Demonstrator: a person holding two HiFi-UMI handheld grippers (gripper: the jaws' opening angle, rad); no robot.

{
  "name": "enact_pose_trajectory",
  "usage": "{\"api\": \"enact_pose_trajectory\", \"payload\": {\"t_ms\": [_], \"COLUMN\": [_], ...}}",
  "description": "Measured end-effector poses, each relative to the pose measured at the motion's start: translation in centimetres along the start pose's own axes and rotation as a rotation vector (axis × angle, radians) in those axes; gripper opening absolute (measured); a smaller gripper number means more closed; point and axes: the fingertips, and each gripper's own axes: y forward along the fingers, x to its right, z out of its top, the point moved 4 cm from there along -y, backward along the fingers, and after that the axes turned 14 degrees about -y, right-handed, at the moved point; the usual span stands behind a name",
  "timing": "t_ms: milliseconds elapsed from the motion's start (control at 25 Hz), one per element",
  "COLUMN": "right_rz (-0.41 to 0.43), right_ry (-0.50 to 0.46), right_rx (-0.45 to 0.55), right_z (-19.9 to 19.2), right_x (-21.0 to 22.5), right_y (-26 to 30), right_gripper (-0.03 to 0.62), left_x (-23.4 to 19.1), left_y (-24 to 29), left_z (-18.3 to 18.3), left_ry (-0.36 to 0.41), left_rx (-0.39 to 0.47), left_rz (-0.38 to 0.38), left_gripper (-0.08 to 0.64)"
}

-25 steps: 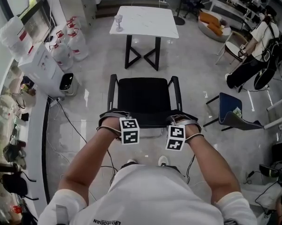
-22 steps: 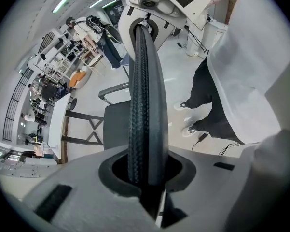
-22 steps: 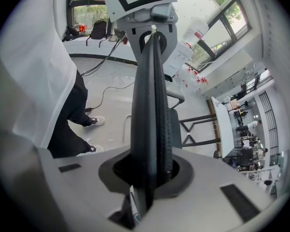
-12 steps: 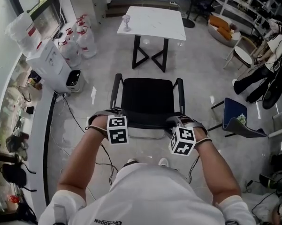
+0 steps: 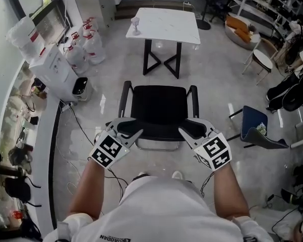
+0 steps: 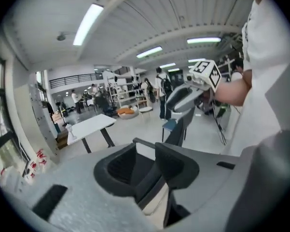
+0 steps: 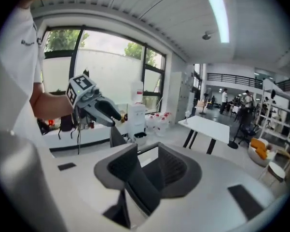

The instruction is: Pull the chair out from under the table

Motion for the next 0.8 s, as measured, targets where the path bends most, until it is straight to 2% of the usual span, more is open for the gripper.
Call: {"api": "enact_pose_trajectory", "payload": {"t_ms": [160, 240, 320, 480, 680, 800], "right_rz": [-0.070, -0.089, -0.107, -0.148, -0.169, -0.168], "right_ry": [0.078, 0.115, 0.159, 0.216, 0.209, 0.211], "right_rx": [0.123, 0.193, 0.263, 0.363, 0.368, 0.377], "right_z": [1.5, 2.8, 4.3, 6.2, 6.3, 6.5], "right_x": [1.0, 1.3, 1.8, 3.1, 3.3, 3.2], "right_y": [-0.7, -1.1, -1.8, -3.1, -3.4, -3.4], "right_gripper": [0.146, 0.147, 0.147, 0.144, 0.136, 0.119], "left_x": [0.8, 0.9, 0.8, 0.7, 0.4, 0.0], "left_y": [-0.1, -0.7, -1.2, -1.9, -2.7, -3.1], "left_z": [3.5, 5.0, 6.3, 8.0, 8.9, 9.2], "left_ry": [-0.214, -0.265, -0.258, -0.229, -0.248, -0.229], "left_rx": [0.248, 0.331, 0.380, 0.428, 0.473, 0.482], "left_rz": [-0.067, -0.083, -0.081, -0.070, -0.053, -0.025], "left_gripper": [0.146, 0.152, 0.153, 0.153, 0.147, 0.126]}}
